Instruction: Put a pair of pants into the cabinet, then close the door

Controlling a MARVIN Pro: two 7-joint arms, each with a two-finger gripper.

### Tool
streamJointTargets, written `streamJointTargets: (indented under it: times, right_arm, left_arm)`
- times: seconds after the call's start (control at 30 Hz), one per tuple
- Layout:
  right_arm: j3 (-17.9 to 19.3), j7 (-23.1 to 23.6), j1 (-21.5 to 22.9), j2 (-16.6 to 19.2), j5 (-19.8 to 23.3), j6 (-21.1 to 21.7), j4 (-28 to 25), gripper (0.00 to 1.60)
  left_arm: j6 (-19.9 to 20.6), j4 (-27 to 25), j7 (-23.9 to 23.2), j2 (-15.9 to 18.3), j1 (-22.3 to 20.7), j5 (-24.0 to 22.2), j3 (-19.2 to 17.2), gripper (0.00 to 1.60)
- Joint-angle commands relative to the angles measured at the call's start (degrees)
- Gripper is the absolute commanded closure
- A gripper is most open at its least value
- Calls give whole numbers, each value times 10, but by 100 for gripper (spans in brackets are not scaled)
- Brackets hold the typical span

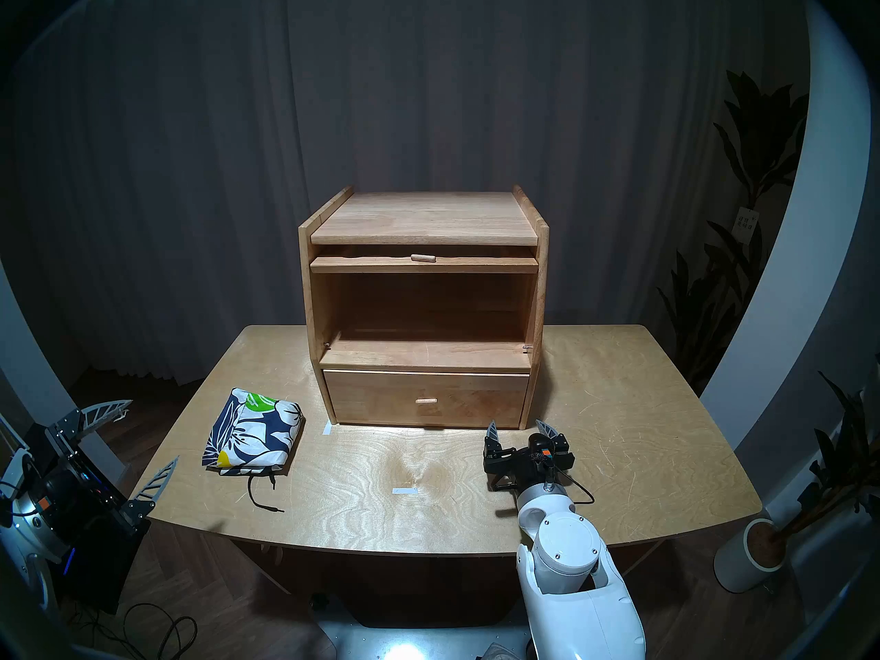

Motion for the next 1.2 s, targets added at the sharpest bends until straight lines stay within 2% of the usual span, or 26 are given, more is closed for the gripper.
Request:
streamJointTargets:
  times: [0.0,0.17,0.3,0.37,0.47,0.73,0.83,0.9,1.0,1.03,1.17]
  right_arm:
    - [0,0,2,0,0,-2,-10,0]
    - [0,0,3,0,0,-3,-9,0]
    - [0,0,3,0,0,-3,-9,0]
    - [0,0,3,0,0,-3,-8,0]
    - [0,0,3,0,0,-3,-8,0]
    - [0,0,4,0,0,-3,-7,0]
    - [0,0,4,0,0,-3,-7,0]
    - [0,0,4,0,0,-3,-7,0]
    - [0,0,4,0,0,-3,-6,0]
    - [0,0,4,0,0,-3,-6,0]
    - [0,0,4,0,0,-3,-7,0]
  left_arm:
    - [-57,-47,15,23,-23,97,-47,0]
    - [-112,-45,-8,36,-10,217,-48,0]
    - [-150,-30,-20,44,-12,278,-29,0]
    - [-175,-23,-25,49,-21,315,-18,0]
    - [-185,0,-21,53,-54,368,13,0]
    - [-138,48,6,59,-113,463,101,0]
    - [-106,72,27,54,-130,487,134,0]
    - [-88,85,36,58,-146,521,140,0]
    - [-68,106,46,59,-159,542,147,0]
    - [-49,122,60,61,-170,569,155,0]
    - [-15,150,84,63,-198,636,180,0]
